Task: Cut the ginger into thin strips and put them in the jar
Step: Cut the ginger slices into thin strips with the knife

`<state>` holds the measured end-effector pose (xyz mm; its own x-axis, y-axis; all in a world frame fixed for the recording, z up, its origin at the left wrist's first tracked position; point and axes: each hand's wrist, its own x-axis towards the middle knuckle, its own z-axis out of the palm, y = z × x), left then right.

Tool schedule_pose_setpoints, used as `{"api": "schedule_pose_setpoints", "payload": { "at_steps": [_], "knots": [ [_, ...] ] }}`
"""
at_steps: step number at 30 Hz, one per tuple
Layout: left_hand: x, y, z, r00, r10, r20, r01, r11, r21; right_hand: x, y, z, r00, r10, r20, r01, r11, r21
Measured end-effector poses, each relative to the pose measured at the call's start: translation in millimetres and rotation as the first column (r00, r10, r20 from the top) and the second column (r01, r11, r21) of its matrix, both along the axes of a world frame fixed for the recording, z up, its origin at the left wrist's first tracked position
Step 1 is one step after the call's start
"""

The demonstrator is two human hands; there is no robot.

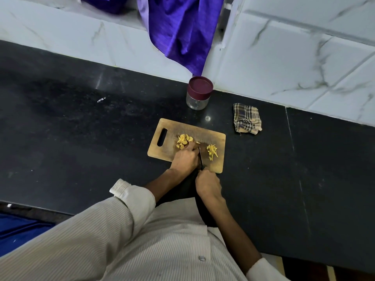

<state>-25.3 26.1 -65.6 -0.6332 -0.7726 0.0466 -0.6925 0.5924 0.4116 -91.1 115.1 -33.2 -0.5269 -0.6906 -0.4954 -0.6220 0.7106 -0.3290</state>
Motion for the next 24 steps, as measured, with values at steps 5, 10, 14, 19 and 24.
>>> {"api": "schedule_pose_setpoints", "payload": {
  "at_steps": [5, 10, 14, 19, 24],
  "knots": [
    [-2, 0, 0, 0.999, 0.0, -0.054, 0.0, 1.0, -0.005, -9, 1, -4, 0.988, -0.099, 0.119, 0.107, 0.992, -0.066],
    [1, -1, -9, 0.989, 0.054, -0.139, -0.05, 0.998, 0.032, -14, 8, -7, 0.976, -0.103, 0.193, 0.128, 0.984, -0.122],
    [3, -4, -10, 0.953, 0.167, -0.254, -0.129, 0.979, 0.158, -26, 7, -6, 0.953, -0.142, 0.266, 0.186, 0.971, -0.148],
    [12, -9, -8, 0.897, 0.259, -0.358, -0.18, 0.954, 0.239, -20, 9, -10, 0.945, -0.117, 0.305, 0.161, 0.979, -0.124],
    [15, -7, -7, 0.86, 0.303, -0.41, -0.205, 0.942, 0.266, -13, 6, -13, 0.96, -0.019, 0.279, 0.058, 0.99, -0.131]
  ]
}}
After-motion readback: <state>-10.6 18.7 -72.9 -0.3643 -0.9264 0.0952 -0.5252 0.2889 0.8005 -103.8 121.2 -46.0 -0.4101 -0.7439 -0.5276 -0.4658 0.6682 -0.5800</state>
